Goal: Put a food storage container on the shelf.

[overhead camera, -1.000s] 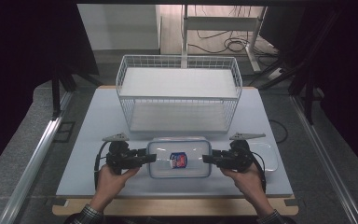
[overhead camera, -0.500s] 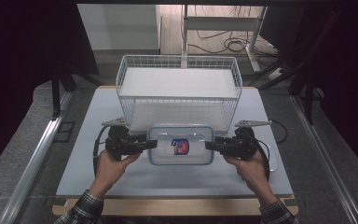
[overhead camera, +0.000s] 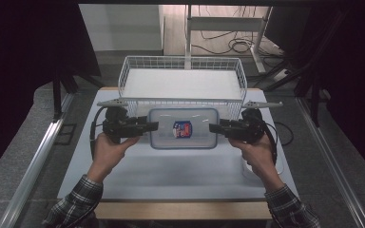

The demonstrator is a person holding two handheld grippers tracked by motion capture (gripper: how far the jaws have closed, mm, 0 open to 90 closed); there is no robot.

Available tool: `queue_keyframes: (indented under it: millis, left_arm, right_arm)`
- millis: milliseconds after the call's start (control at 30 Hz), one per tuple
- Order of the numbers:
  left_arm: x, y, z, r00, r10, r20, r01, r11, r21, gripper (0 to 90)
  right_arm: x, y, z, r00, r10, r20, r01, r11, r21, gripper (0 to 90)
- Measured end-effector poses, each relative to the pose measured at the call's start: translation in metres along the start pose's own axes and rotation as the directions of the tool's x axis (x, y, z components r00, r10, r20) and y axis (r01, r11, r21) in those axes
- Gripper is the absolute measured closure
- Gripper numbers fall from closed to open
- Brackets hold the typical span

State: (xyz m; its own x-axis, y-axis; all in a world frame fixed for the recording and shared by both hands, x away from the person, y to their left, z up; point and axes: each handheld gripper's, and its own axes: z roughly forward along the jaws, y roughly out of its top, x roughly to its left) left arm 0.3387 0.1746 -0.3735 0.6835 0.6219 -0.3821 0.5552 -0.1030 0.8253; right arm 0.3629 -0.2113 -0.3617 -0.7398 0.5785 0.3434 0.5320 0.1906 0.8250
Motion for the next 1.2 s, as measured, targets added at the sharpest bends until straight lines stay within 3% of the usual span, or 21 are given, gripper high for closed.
queue_keyframes:
  millis: [467,1200]
  left_arm:
    - [0.008,0.044,-0.009,0.9997,0.025,-0.006,-0.025,0.9992,-0.03,50.4]
    - [0.023,0.104,-0.003,0.9991,0.04,-0.015,-0.041,0.9985,-0.036,50.6]
  right_arm:
    - [-0.002,0.045,0.0,0.9994,-0.035,0.004,0.036,0.999,-0.039,52.7]
    - [-0.022,0.098,0.001,0.9989,-0.04,0.023,0.042,0.995,-0.091,51.9]
